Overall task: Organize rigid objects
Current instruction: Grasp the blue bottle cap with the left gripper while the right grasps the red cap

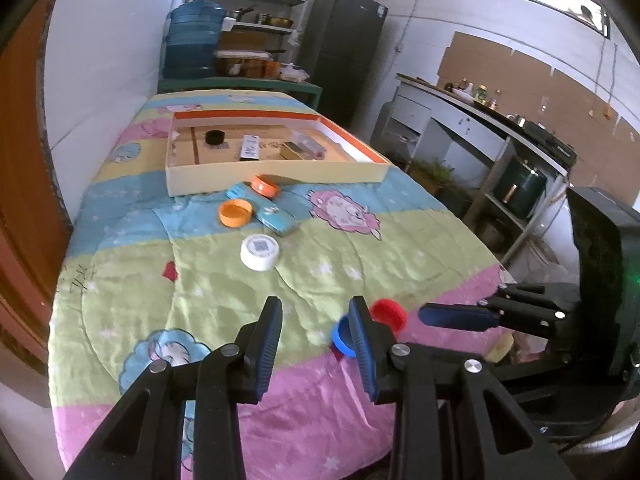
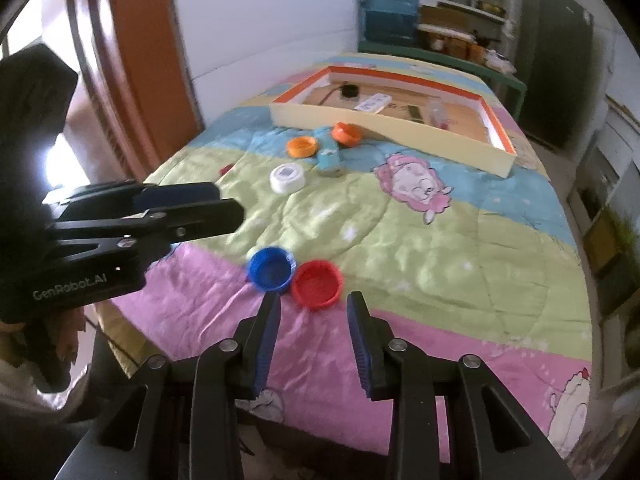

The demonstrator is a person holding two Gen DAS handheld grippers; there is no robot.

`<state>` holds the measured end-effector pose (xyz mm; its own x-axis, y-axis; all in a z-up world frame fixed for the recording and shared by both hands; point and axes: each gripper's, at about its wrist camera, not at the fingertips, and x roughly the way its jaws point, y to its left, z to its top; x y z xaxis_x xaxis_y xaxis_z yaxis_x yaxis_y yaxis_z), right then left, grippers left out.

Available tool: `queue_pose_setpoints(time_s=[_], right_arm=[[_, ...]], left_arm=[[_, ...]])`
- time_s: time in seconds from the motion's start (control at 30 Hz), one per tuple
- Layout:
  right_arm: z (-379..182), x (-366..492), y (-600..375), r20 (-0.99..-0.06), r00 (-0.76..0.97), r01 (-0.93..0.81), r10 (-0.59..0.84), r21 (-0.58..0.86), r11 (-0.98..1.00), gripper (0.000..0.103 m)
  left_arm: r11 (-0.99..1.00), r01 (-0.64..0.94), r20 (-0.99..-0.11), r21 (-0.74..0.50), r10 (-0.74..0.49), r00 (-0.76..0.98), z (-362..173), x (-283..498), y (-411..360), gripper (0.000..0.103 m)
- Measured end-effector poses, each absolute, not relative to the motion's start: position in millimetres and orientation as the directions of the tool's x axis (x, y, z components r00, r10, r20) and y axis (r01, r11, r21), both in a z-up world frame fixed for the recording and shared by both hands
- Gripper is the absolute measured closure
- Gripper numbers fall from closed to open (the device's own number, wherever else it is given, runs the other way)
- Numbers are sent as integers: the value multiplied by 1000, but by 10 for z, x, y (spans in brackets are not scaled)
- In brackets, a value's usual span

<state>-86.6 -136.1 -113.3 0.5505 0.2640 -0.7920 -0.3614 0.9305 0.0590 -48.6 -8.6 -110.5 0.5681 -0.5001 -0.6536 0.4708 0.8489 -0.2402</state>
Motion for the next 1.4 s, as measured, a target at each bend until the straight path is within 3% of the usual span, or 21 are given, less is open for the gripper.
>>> queue_pose_setpoints(time_s=[0.07, 0.8, 0.9, 1.2, 1.4], right_arm=[[-1187, -865, -1340, -798, 545, -359, 257, 55, 932, 60], [-1308, -593, -1315, -776, 586, -331, 231, 30, 943, 60], [-1305, -586, -1361, -775, 594, -315, 216, 23, 949, 72], [-1305, -638, -1537, -770, 598, -283, 222, 56, 958, 73], [-1310, -660, -1573, -762, 605, -277, 230, 69, 958, 73]], left_arm=[[844, 483, -655, -232, -503, 564, -1125, -503, -100, 68], [823, 523, -676, -221, -516, 526, -1267, -524, -211, 68], [820, 531, -679, -212, -515, 524, -1280, -520, -251, 68], [831, 538, -701, -144, -469, 537, -1370, -459, -381, 68], [824, 560, -706, -84, -446, 550, -1403, -434, -496, 57]])
